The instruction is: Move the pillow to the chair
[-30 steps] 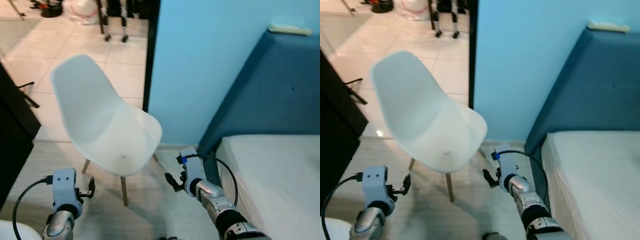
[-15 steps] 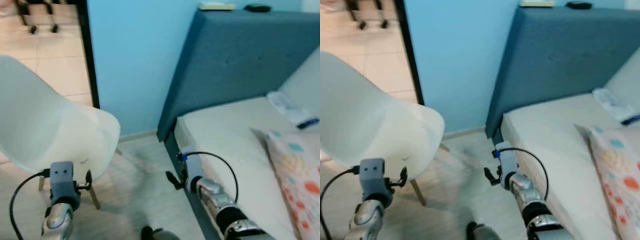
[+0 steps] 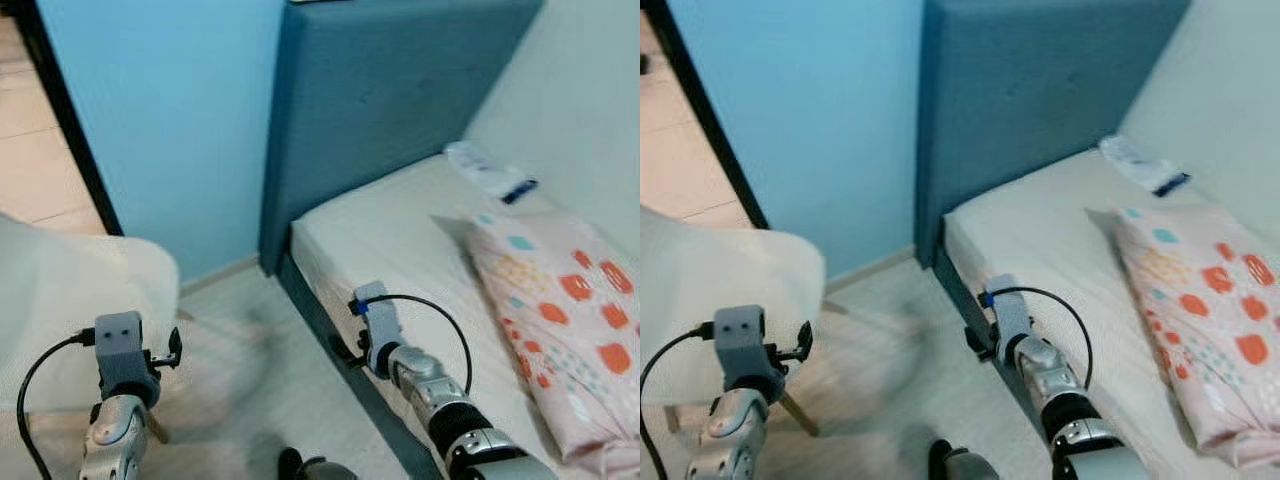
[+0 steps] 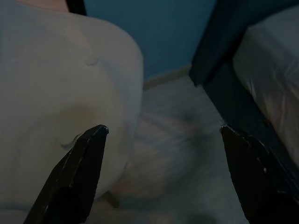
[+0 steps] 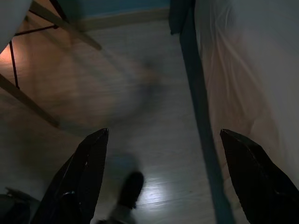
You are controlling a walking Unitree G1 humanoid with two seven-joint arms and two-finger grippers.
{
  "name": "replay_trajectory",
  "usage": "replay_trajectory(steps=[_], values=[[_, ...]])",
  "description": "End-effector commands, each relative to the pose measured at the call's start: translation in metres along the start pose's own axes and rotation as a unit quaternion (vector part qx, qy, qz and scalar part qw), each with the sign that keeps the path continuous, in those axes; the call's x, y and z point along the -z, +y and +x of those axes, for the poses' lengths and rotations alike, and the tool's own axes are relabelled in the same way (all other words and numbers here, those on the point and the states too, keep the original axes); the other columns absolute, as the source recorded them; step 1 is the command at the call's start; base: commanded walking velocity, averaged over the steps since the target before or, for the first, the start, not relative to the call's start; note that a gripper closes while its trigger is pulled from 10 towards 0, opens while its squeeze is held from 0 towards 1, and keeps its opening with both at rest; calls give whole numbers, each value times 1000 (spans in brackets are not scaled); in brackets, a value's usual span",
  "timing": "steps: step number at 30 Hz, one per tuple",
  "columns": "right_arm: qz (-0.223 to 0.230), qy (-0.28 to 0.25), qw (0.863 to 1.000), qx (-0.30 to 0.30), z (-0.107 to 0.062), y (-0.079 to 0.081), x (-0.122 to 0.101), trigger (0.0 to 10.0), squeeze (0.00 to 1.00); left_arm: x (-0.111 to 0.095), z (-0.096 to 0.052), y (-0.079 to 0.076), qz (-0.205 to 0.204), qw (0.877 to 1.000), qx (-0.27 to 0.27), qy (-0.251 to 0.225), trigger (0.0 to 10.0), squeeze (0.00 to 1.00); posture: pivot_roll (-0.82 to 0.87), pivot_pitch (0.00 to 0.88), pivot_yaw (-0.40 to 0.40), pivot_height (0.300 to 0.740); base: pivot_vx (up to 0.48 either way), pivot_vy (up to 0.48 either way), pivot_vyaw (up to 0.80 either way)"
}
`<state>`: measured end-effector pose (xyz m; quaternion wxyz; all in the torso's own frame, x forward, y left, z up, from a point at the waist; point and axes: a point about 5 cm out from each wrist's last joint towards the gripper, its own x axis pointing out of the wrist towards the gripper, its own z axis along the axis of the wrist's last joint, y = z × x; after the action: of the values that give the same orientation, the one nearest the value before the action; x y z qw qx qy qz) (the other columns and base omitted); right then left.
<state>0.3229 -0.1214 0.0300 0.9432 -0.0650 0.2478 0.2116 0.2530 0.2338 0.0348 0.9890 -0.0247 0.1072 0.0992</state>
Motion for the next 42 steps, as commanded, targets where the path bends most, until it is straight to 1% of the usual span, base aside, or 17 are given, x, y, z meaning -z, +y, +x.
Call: replay_trajectory(steps=[1,6,10,18,31,35,37,38,42], values=[[-4,13,1000,8,-2,-3,7,10000,0,7,-2,-2,-5,1000,1,16,10000,0,22,201,-132,740,0,0,-681],[-11,12,1000,9,-1,-3,6,10000,0,6,-1,-2,-4,1000,0,12,10000,0,19,200,-136,740,0,0,-681],[-18,12,1000,9,-1,-3,6,10000,0,6,0,-3,9,1000,3,10,10000,0,19,200,-136,740,0,0,-683],[-6,12,1000,11,-2,-5,8,10000,0,5,-1,-7,33,999,16,0,10000,0,7,202,-136,740,0,0,-684],[-6,13,1000,12,-2,-6,8,10000,0,6,-2,-9,26,999,19,-5,10000,0,4,204,-139,740,0,0,-687],[-8,12,1000,13,-2,-6,10,10000,0,8,-3,-9,26,999,19,-5,10000,0,0,192,-138,740,0,0,-688],[-11,10,1000,13,-3,-6,10,10000,0,8,-5,-8,27,999,17,-8,10000,0,0,178,-133,740,0,0,-688],[-7,1,1000,9,-4,-6,11,10000,0,9,-9,-8,29,999,16,-11,10000,0,4,167,-132,740,0,0,-688],[6,-55,998,-22,-12,-4,8,10000,0,12,-25,-10,28,999,29,-21,10000,0,3,158,-132,740,0,0,-714]])
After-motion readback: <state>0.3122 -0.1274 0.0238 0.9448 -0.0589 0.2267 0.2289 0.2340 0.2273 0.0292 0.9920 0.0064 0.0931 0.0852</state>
